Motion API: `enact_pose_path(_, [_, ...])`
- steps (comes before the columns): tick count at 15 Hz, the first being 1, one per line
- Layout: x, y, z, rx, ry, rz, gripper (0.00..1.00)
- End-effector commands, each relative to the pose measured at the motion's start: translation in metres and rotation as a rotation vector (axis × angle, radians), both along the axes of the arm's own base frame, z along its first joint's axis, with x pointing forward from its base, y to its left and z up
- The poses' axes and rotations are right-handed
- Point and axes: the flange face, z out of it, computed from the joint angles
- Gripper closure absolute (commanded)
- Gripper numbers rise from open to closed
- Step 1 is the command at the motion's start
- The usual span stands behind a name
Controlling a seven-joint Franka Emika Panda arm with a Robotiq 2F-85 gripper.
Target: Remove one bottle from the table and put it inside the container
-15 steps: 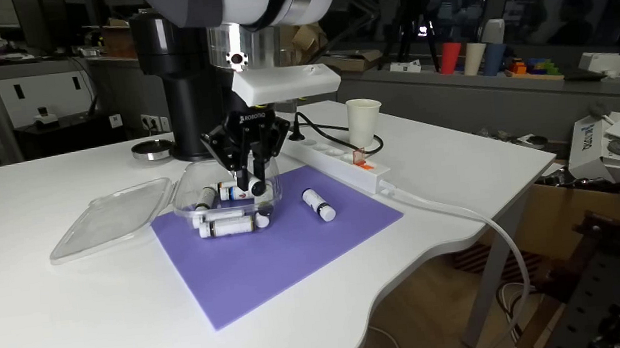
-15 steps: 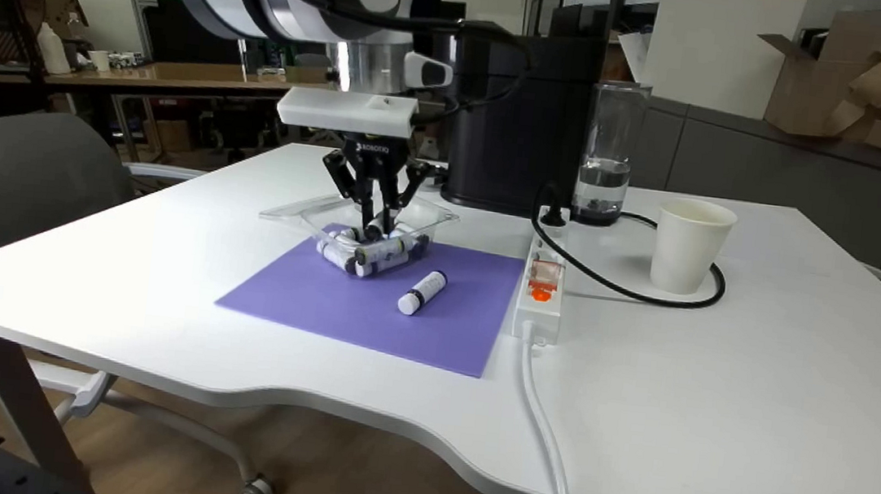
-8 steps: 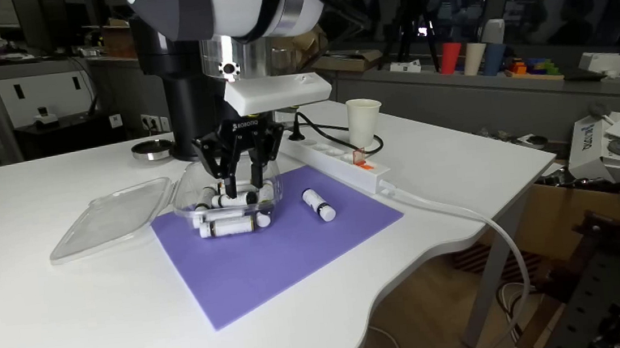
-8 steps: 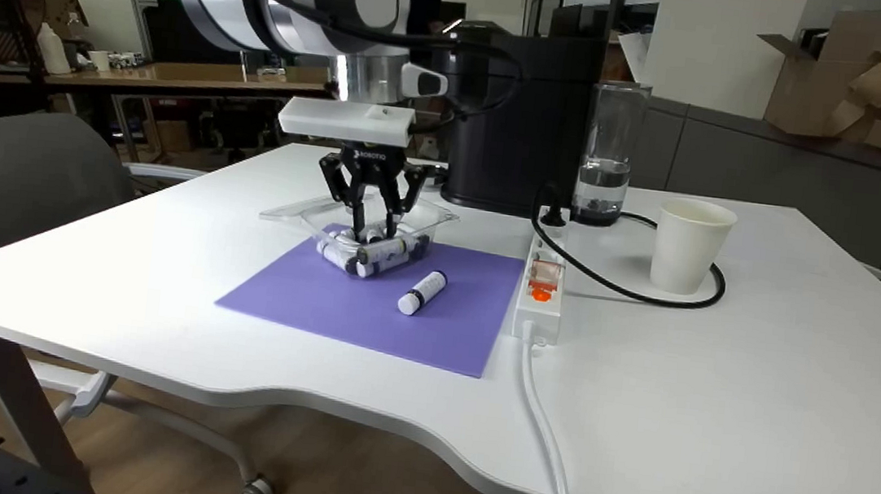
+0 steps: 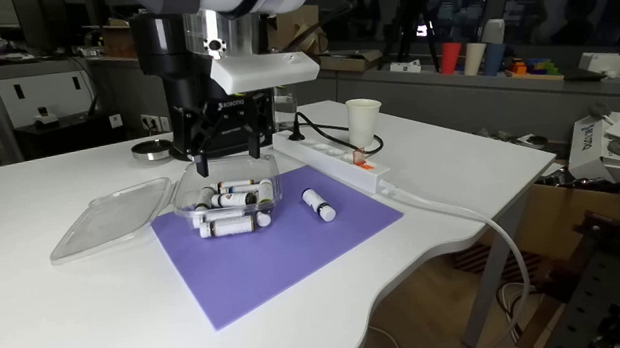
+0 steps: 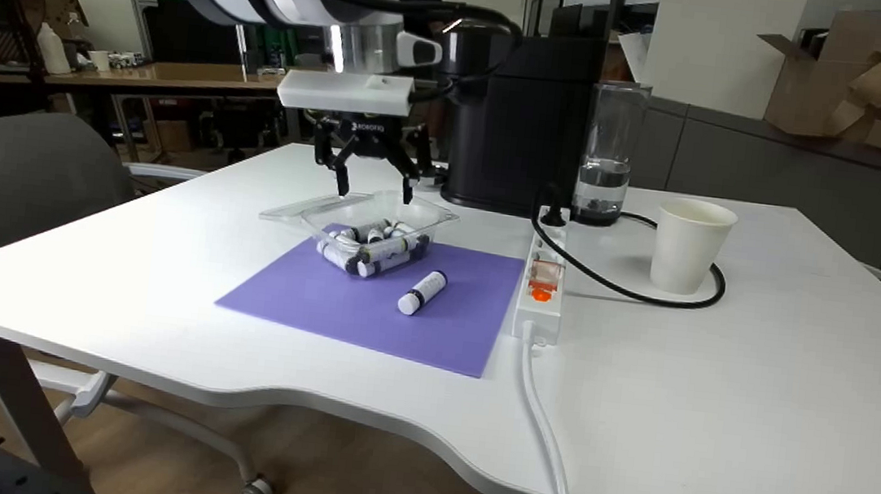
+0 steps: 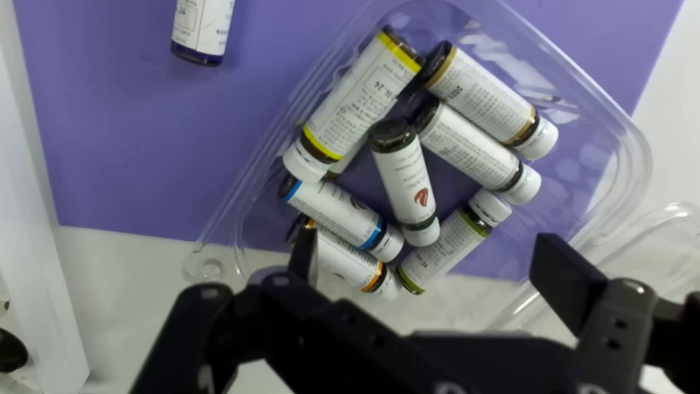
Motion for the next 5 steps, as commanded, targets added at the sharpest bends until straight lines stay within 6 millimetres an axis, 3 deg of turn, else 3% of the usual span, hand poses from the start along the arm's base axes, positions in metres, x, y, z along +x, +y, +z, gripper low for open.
enact_pose_path(1, [-0.002,-0.004,0.039,-0.008,0.022,-0.013,0.00])
enact_pose_path(5, [-0.012,-0.018,0.073,-0.025,0.118,-0.053,0.00])
